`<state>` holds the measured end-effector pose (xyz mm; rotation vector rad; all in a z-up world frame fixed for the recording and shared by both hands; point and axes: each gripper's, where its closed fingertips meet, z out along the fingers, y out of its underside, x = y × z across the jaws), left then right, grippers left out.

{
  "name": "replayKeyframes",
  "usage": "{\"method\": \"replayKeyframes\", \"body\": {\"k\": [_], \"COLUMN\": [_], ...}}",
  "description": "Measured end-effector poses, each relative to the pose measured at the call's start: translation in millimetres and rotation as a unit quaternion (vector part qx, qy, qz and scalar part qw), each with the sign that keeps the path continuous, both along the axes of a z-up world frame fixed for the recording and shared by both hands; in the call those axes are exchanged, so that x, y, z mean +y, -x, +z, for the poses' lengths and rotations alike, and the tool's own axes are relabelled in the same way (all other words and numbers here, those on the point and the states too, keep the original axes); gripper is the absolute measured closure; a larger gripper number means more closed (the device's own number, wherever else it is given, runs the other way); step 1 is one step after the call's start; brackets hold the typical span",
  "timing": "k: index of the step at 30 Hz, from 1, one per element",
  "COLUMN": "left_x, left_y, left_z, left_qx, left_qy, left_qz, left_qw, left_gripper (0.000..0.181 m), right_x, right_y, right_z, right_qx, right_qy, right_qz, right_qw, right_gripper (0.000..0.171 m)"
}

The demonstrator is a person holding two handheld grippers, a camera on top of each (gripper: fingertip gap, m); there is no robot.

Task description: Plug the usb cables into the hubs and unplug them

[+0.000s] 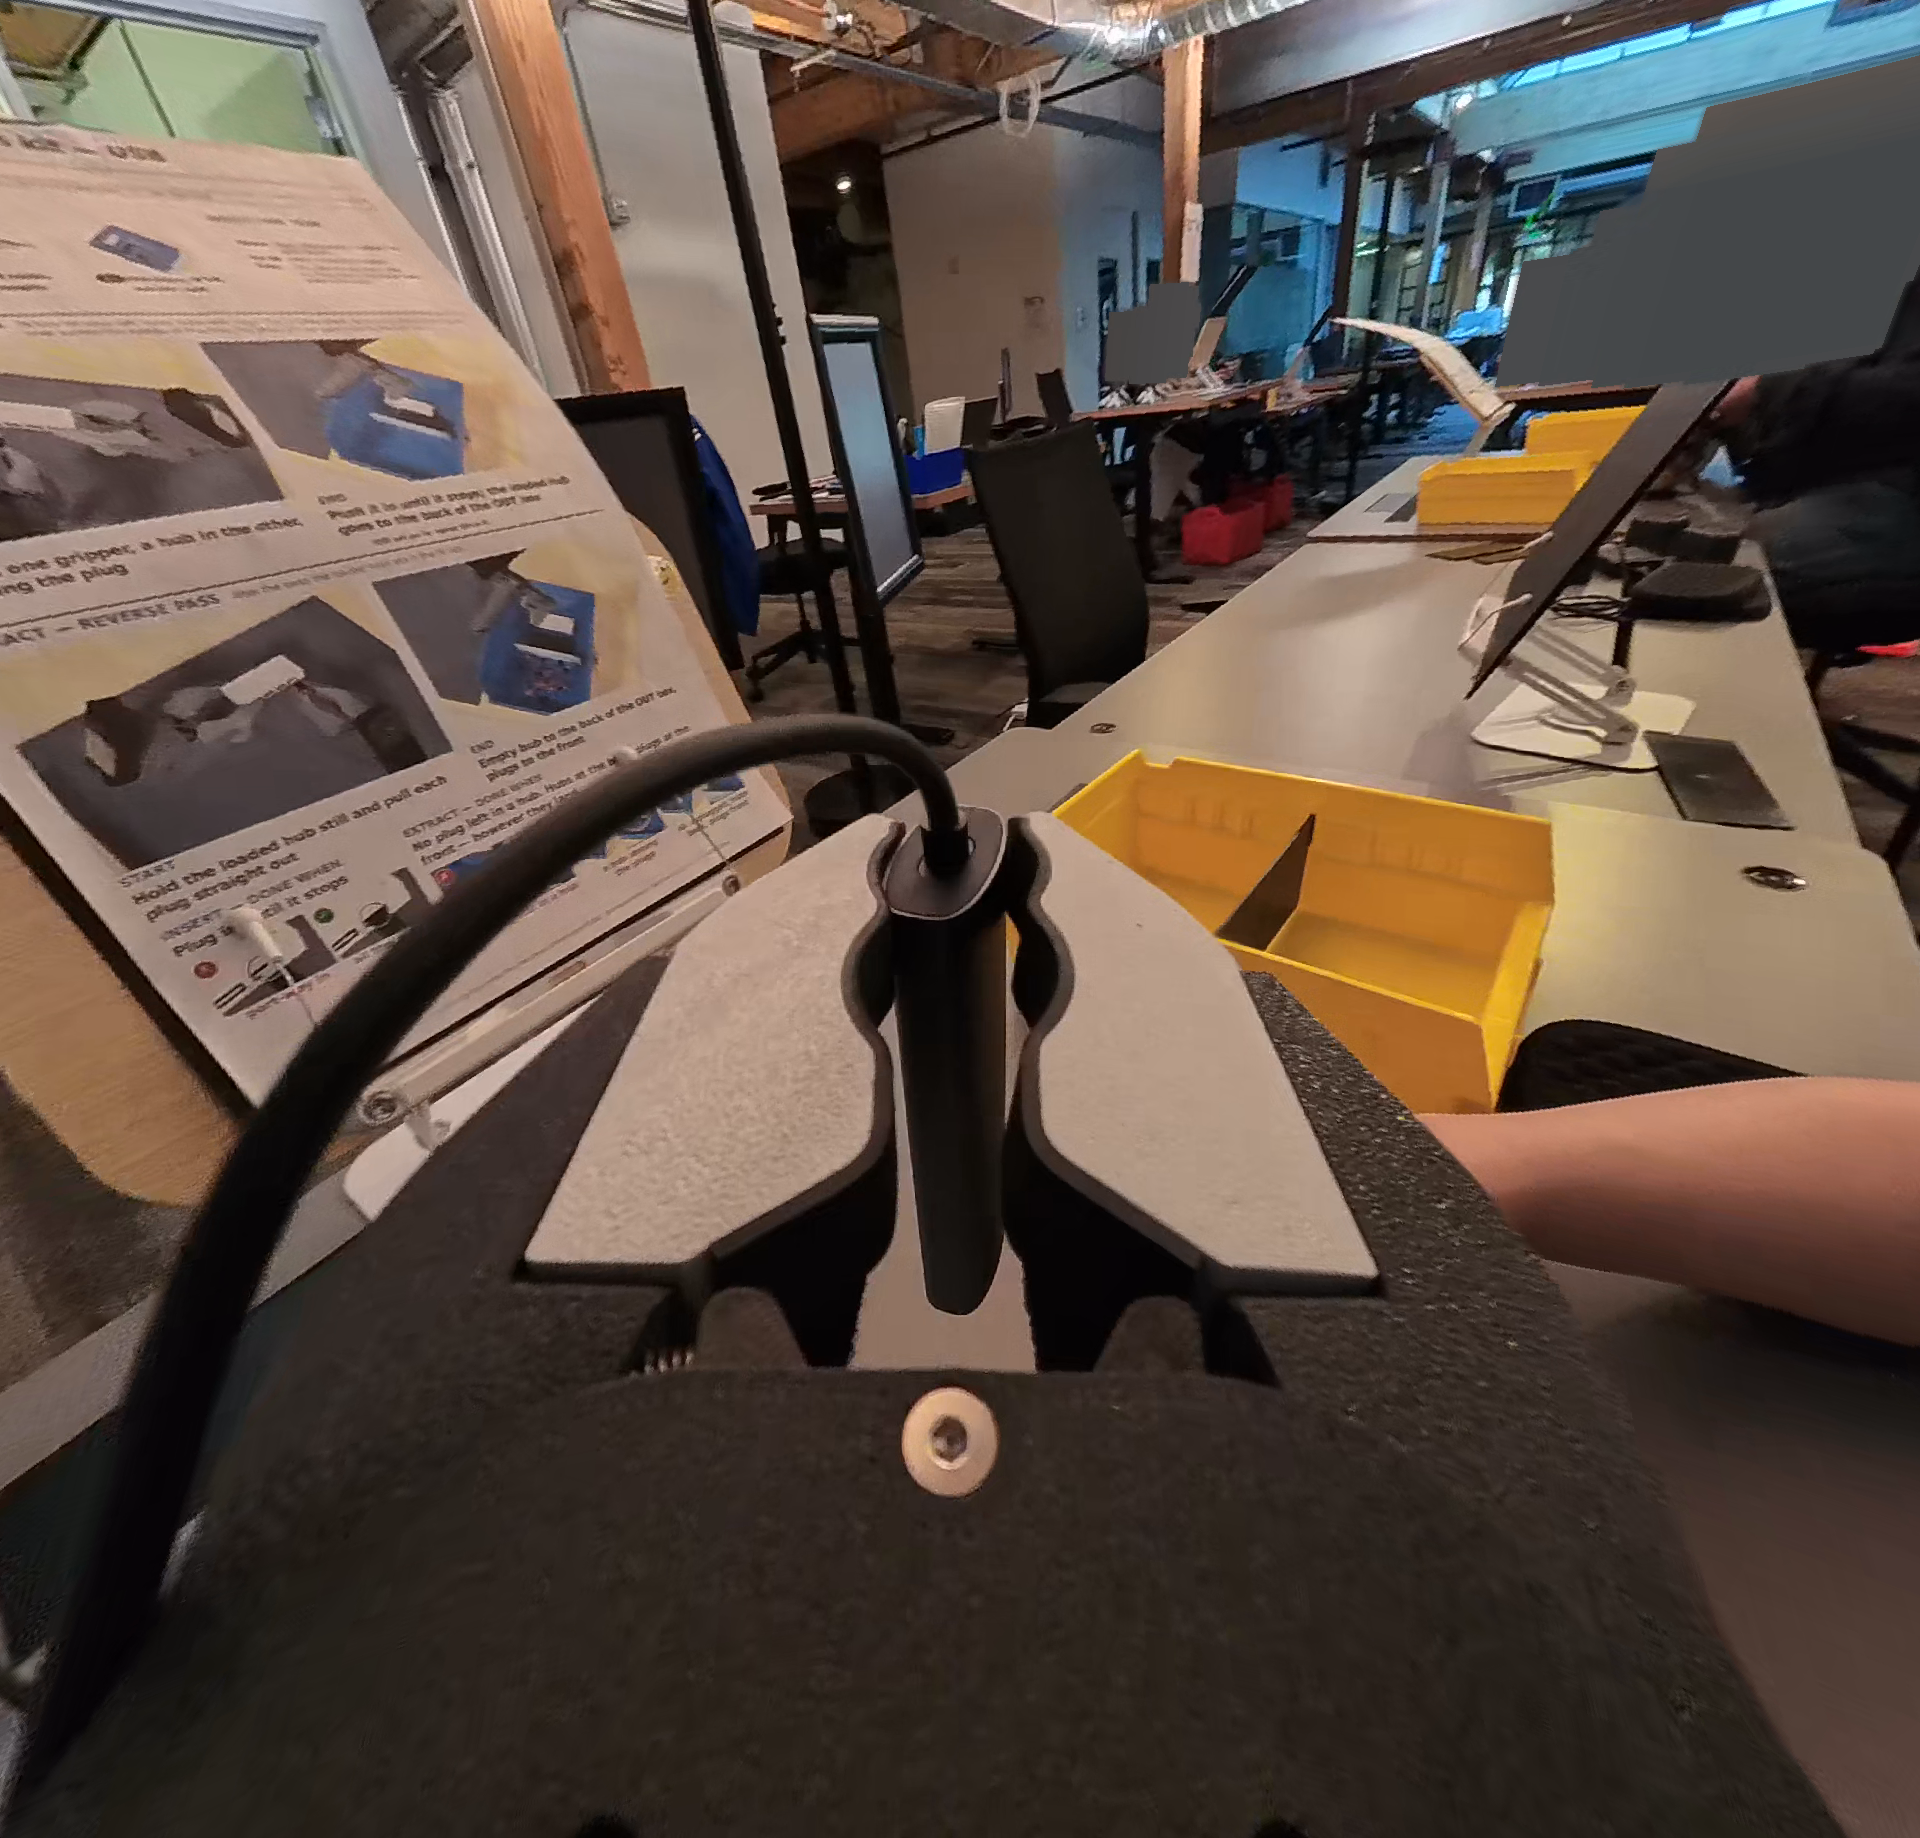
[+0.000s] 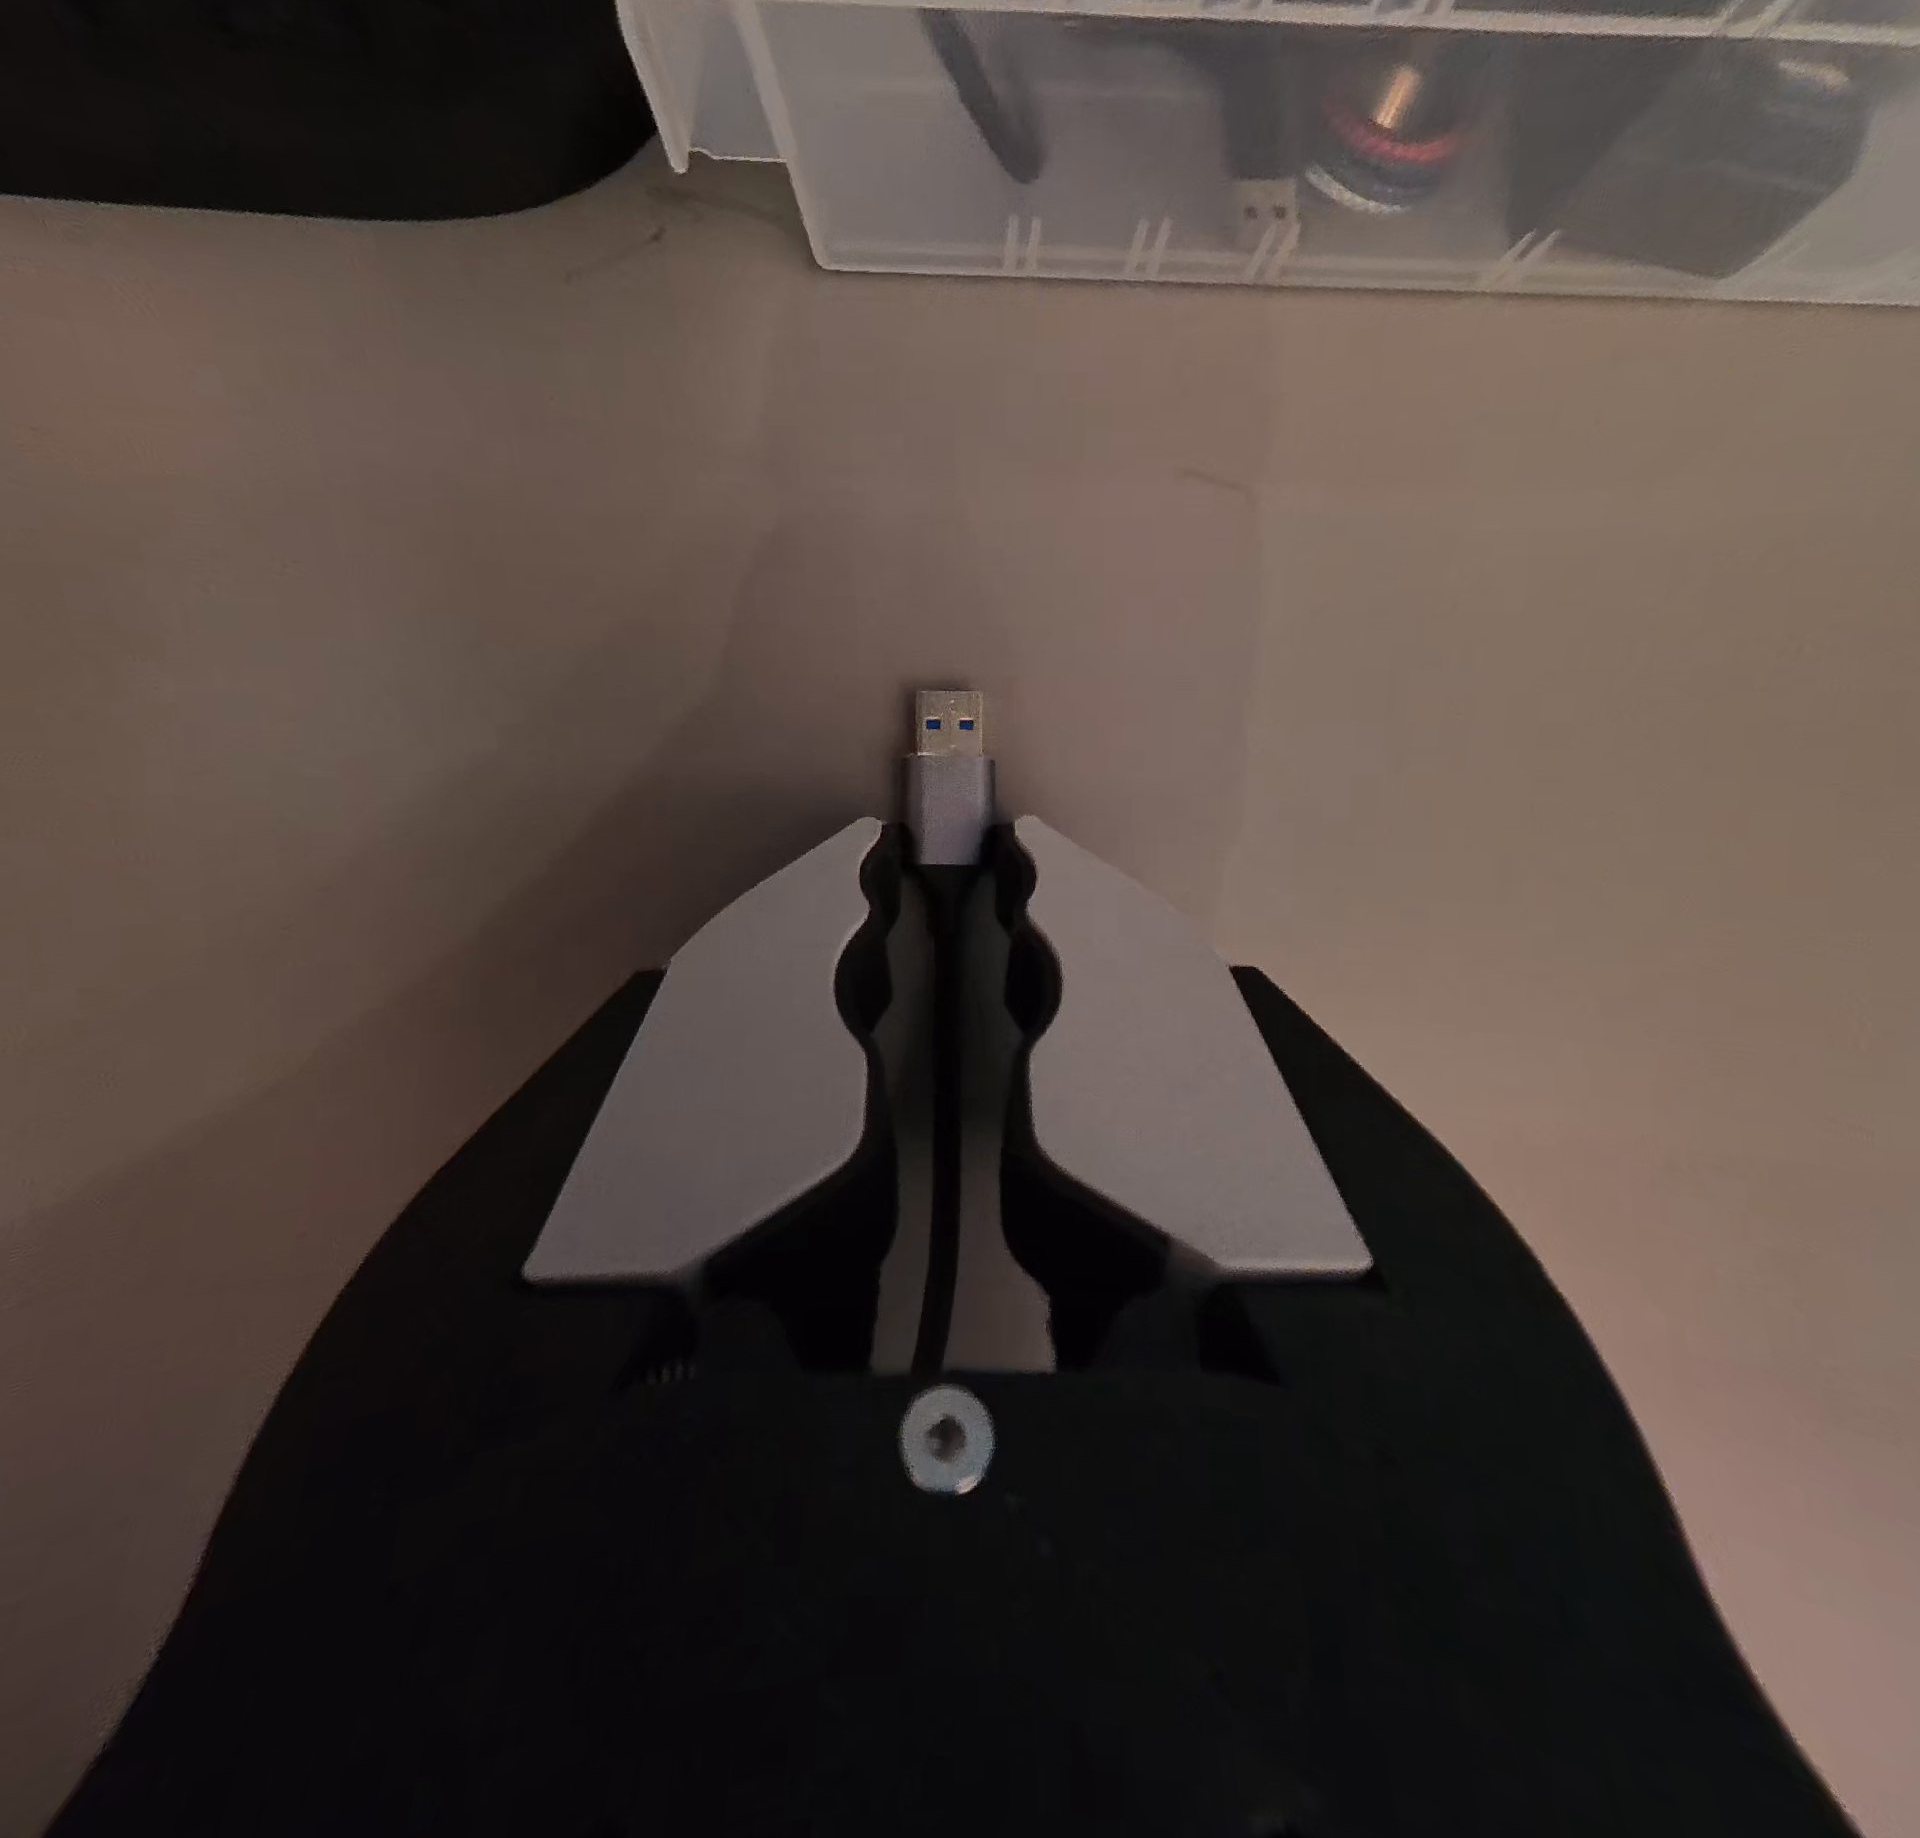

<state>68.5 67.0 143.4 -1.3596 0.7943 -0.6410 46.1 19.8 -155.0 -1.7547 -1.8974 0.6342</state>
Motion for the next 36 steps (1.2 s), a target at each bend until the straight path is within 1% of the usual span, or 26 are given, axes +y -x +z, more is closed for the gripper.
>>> {"method": "replayKeyframes", "body": {"k": [4,8,10,11,13,14,16,18,20,21,23,24,25,27,28,30,32,33,35,36], "left_x": [-4.3,-4.4,-4.5,-4.9,-5.9,-6.5,-8.2,-11.0,-16.1,-19.6,-26.2,-28.5,-30.7,-35.3,-37.2,-33.7,-27.9,-26.5,-26.5,-26.8], "left_y": [-1.1,1.6,3.8,4.9,6.3,6.1,2.3,-6.6,-18.2,-24.4,-35.7,-39.6,-42.6,-43.9,-43.4,-39.9,-36.9,-36.5,-36.6,-36.7], "left_z": [2.3,4.0,5.5,6.7,8.8,8.9,7.5,3.9,1.2,-0.2,-3.5,-4.6,-5.6,-3.2,-1.6,-1.9,-5.9,-6.6,-7.3,-6.9], "left_qx": [-0.014,-0.033,-0.036,-0.039,-0.044,-0.044,-0.043,-0.041,-0.043,-0.043,-0.041,-0.042,-0.040,-0.044,-0.046,-0.046,-0.035,-0.038,-0.056,-0.069], "left_qy": [0.007,0.019,0.018,0.018,0.017,0.018,0.021,0.026,0.023,0.023,0.026,0.027,0.028,0.020,0.020,0.043,0.063,0.072,0.106,0.128], "left_qz": [-0.025,-0.042,-0.043,-0.044,-0.046,-0.049,-0.058,-0.073,-0.094,-0.107,-0.130,-0.137,-0.144,-0.156,-0.161,-0.147,-0.127,-0.124,-0.136,-0.145], "left_qw": [1.000,0.998,0.998,0.998,0.998,0.998,0.997,0.996,0.994,0.993,0.990,0.989,0.988,0.987,0.986,0.987,0.989,0.989,0.983,0.979], "left_gripper": [0.164,0.164,0.164,0.164,0.164,0.164,0.164,0.164,0.164,0.164,0.164,0.164,0.164,0.164,0.163,0.158,0.148,0.140,0.134,0.131], "right_x": [1.6,0.2,-0.7,1.8,5.2,10.3,25.1,31.0,30.6,31.1,29.5,27.9,22.9,24.5,28.9,39.8,45.2,46.5,47.9,47.8], "right_y": [-2.5,-4.4,-6.3,-6.2,-4.6,-3.8,-7.6,-16.8,-22.9,-23.8,-23.4,-24.4,-25.3,-30.3,-35.8,-49.6,-62.2,-67.2,-77.1,-79.1], "right_z": [2.1,0.4,6.0,14.9,46.7,69.7,125.6,174.5,202.7,207.4,211.1,213.5,216.5,219.4,223.0,229.8,240.7,245.5,254.2,254.8], "right_qx": [0.008,0.025,0.044,0.065,0.135,0.183,0.294,0.386,0.441,0.447,0.452,0.455,0.460,0.448,0.440,0.398,0.355,0.331,0.282,0.256], "right_qy": [-0.010,-0.020,-0.025,-0.031,-0.033,-0.045,-0.082,-0.093,-0.097,-0.103,-0.123,-0.135,-0.140,-0.151,-0.174,-0.275,-0.377,-0.422,-0.526,-0.563], "right_qz": [-0.004,0.011,0.021,0.017,0.008,-0.005,-0.051,-0.088,-0.106,-0.113,-0.115,-0.113,-0.099,-0.103,-0.113,-0.138,-0.157,-0.161,-0.163,-0.155], "right_qw": [1.000,0.999,0.998,0.997,0.990,0.982,0.951,0.914,0.886,0.881,0.876,0.873,0.871,0.875,0.874,0.864,0.841,0.828,0.786,0.770], "right_gripper": [0.152,0.151,0.146,0.143,0.141,0.139,0.132,0.126,0.116,0.113,0.116,0.130,0.148,0.149,0.150,0.151,0.151,0.151,0.151,0.151]}}
